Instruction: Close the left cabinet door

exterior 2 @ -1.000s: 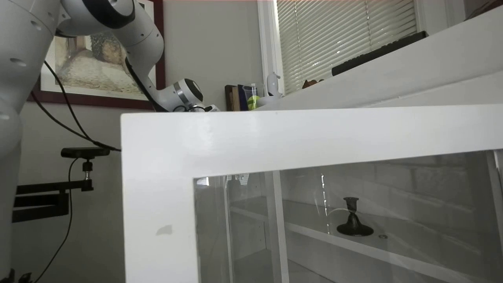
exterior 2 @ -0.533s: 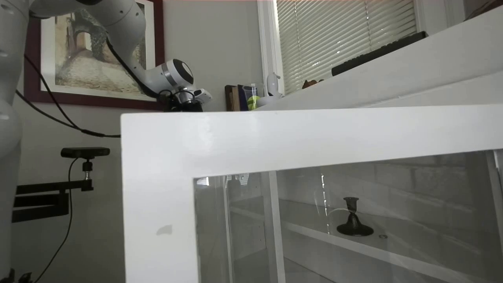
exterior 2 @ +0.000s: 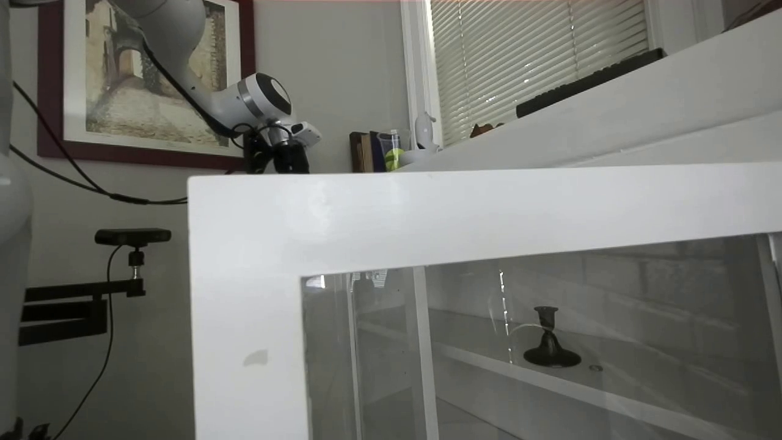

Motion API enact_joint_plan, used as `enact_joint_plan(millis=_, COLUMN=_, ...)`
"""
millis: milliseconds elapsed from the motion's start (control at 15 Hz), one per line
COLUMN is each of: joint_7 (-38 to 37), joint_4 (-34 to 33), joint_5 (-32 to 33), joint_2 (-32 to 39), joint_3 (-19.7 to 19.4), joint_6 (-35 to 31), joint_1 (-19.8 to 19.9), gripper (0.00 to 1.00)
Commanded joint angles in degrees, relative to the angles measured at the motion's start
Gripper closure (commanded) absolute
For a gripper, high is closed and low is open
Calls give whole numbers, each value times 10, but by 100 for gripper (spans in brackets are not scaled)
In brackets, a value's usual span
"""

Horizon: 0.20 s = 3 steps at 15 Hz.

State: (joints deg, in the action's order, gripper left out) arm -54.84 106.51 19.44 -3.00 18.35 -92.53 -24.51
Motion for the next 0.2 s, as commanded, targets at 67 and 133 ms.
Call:
enact_joint_plan(millis=67, joint_7=0, joint_4=-3, joint_5=-1, joint_2=1, joint_3=15, joint_6=2, joint_1=16, gripper=0)
enact_joint_plan(millis=133, joint_7=0, joint_4=-3, joint_5=-1, joint_2=1, joint_3=15, joint_6=2, joint_1=16, gripper=0)
